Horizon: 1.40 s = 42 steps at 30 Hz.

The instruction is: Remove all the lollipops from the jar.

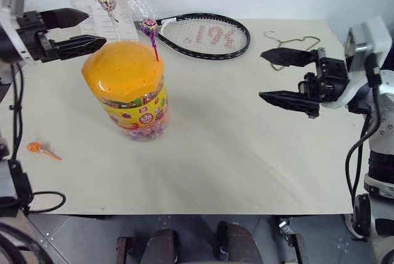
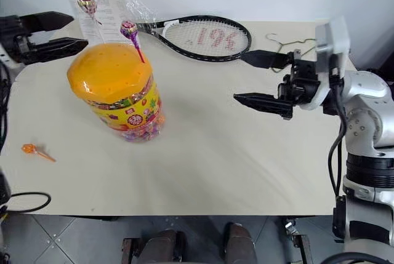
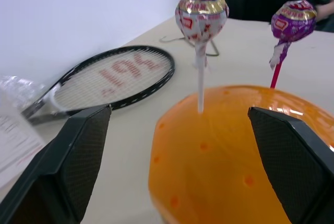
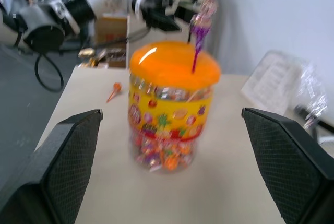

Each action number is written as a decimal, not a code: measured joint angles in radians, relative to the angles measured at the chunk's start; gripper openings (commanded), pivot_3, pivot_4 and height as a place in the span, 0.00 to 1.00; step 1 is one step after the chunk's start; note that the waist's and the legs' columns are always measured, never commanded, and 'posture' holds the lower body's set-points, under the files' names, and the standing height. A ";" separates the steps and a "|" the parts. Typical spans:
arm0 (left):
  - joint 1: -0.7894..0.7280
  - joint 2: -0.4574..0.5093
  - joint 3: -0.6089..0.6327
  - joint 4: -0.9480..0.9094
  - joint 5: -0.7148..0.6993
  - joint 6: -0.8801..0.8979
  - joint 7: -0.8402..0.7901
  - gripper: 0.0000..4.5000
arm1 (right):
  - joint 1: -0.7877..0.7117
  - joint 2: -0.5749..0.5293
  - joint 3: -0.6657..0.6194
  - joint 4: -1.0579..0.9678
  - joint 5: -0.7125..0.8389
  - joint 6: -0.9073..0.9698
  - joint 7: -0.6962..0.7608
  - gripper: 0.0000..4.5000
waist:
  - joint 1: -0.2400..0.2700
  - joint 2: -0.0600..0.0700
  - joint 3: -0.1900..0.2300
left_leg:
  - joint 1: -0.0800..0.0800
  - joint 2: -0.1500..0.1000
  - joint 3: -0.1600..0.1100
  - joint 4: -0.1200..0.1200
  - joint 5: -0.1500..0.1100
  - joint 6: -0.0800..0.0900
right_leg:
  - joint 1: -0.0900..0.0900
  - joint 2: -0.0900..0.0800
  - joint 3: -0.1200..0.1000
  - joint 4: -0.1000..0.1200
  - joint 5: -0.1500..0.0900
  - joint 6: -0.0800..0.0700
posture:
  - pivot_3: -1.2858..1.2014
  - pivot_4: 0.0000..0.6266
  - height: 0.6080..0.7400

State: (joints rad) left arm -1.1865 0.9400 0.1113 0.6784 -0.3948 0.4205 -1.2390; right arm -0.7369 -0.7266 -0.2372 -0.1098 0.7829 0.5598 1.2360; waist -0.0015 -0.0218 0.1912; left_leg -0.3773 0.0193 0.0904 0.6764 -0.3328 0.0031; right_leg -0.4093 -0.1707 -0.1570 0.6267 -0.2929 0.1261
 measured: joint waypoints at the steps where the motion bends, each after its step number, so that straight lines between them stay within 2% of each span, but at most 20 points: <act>1: -0.042 -0.027 -0.012 0.058 0.015 -0.022 -0.015 0.99 | 0.005 -0.001 -0.011 -0.017 0.020 0.014 -0.020 1.00 | 0.000 0.000 0.000 | -0.001 0.000 0.000 0.001 0.000 0.000 | 0.000 0.000 0.000 0.000 0.000 0.000 | 0.52 0.24 1.00; 10: -0.188 -0.140 -0.052 0.309 0.109 -0.126 -0.083 0.99 | 0.046 -0.016 -0.037 -0.087 0.069 0.048 -0.092 1.00 | -0.001 -0.001 0.000 | -0.001 0.000 0.000 0.002 -0.001 0.001 | 0.000 0.000 0.000 0.000 0.000 0.001 | 0.52 0.24 1.00; 11: -0.201 -0.146 -0.052 0.325 0.117 -0.137 -0.085 0.95 | 0.048 -0.016 -0.040 -0.088 0.072 0.049 -0.094 1.00 | -0.002 -0.001 0.000 | -0.001 0.000 0.000 0.002 -0.001 0.001 | 0.000 0.000 0.000 0.000 0.000 0.001 | 0.52 0.24 1.00; 14: -0.218 -0.168 -0.039 0.359 0.123 -0.176 -0.088 0.80 | 0.049 -0.017 -0.043 -0.093 0.074 0.050 -0.099 1.00 | -0.001 -0.001 0.000 | -0.001 0.000 0.000 0.002 -0.001 0.001 | 0.000 0.000 0.000 0.000 0.000 0.001 | 0.52 0.24 1.00; 25: -0.258 -0.171 -0.044 0.392 0.173 -0.148 -0.105 0.03 | 0.068 -0.030 -0.043 -0.114 0.075 0.050 -0.113 1.00 | 0.000 -0.001 0.000 | -0.002 0.000 -0.001 0.004 -0.001 0.002 | 0.000 0.000 0.000 0.000 0.001 0.001 | 0.52 0.24 1.00; 26: -0.262 -0.171 -0.043 0.393 0.174 -0.148 -0.103 0.00 | 0.068 -0.030 -0.043 -0.114 0.075 0.050 -0.113 1.00 | -0.001 -0.001 0.000 | -0.002 0.000 -0.001 0.004 -0.001 0.002 | 0.000 0.000 0.000 0.000 0.001 0.001 | 0.52 0.24 1.00; 30: -0.285 -0.171 -0.019 0.400 0.169 -0.144 -0.084 0.00 | 0.062 -0.030 -0.042 -0.106 0.072 0.048 -0.108 1.00 | -0.001 -0.001 0.001 | -0.004 0.001 -0.002 0.005 -0.001 0.002 | -0.001 0.000 -0.001 0.000 0.001 0.001 | 0.52 0.24 1.00; 34: -0.358 -0.176 0.061 0.401 0.137 -0.168 -0.017 0.00 | 0.035 -0.030 -0.032 -0.077 0.064 0.037 -0.094 1.00 | -0.002 -0.001 0.001 | -0.007 0.001 -0.003 0.006 -0.001 0.002 | -0.003 0.000 -0.002 0.000 0.001 0.001 | 0.52 0.24 1.00; 39: -0.391 -0.176 0.076 0.399 0.136 -0.169 0.034 0.00 | 0.014 -0.029 -0.008 -0.054 0.055 0.027 -0.079 1.00 | -0.002 -0.001 0.001 | -0.008 0.001 -0.003 0.007 -0.001 0.002 | -0.003 0.000 -0.002 0.000 0.001 0.001 | 0.52 0.24 1.00; 42: -0.406 -0.157 0.067 0.400 0.172 -0.126 0.164 0.00 | -0.006 -0.023 0.009 -0.030 0.047 0.017 -0.064 1.00 | -0.004 -0.001 0.001 | -0.008 0.001 -0.003 0.007 -0.001 0.002 | -0.003 0.000 -0.002 0.000 0.001 0.002 | 0.52 0.24 1.00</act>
State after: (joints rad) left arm -1.5921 0.7827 0.1779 1.0784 -0.2230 0.2949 -1.0745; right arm -0.7431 -0.7499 -0.2280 -0.1398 0.8297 0.5764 1.1721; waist -0.0056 -0.0231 0.1919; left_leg -0.3850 0.0198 0.0870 0.6832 -0.3342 0.0055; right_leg -0.4126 -0.1707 -0.1594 0.6270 -0.2920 0.1277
